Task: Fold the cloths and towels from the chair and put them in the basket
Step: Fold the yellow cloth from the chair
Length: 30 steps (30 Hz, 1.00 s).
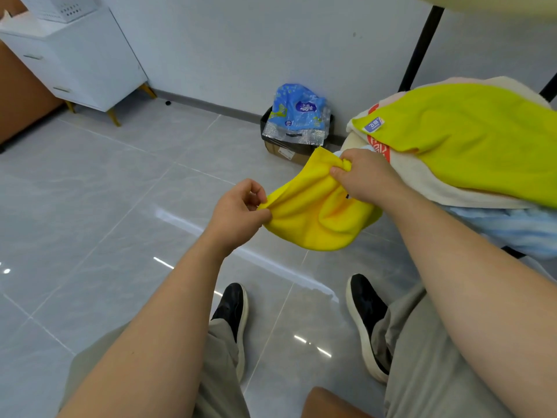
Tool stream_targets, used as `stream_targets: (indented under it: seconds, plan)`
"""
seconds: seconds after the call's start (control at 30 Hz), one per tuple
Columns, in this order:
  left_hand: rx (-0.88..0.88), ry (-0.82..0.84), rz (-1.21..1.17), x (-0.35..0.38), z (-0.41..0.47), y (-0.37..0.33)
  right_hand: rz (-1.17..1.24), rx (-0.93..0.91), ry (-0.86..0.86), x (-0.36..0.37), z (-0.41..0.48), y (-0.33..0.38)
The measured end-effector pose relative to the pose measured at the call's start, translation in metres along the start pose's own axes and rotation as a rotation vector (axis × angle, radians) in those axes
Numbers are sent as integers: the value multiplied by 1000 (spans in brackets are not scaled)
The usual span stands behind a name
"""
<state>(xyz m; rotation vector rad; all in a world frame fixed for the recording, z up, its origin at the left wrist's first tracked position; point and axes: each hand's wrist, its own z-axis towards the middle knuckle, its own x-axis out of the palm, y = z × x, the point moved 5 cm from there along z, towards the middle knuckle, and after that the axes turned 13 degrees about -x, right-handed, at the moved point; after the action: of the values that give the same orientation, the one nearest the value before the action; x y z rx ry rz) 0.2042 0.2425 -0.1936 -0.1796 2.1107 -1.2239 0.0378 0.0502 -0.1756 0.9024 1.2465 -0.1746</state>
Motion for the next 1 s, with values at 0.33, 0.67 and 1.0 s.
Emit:
stream_targets:
  seconds: [0.33,0.67,1.0]
  plan:
    - [65,-51,69,-1,-1,1,9,57,3,3,1,-4]
    - [128,-36,253,5,-1,-2,-33,77,16,4,2,-9]
    - [448,-6,385,17,-17,-26,-46,131,18,6,4,-20]
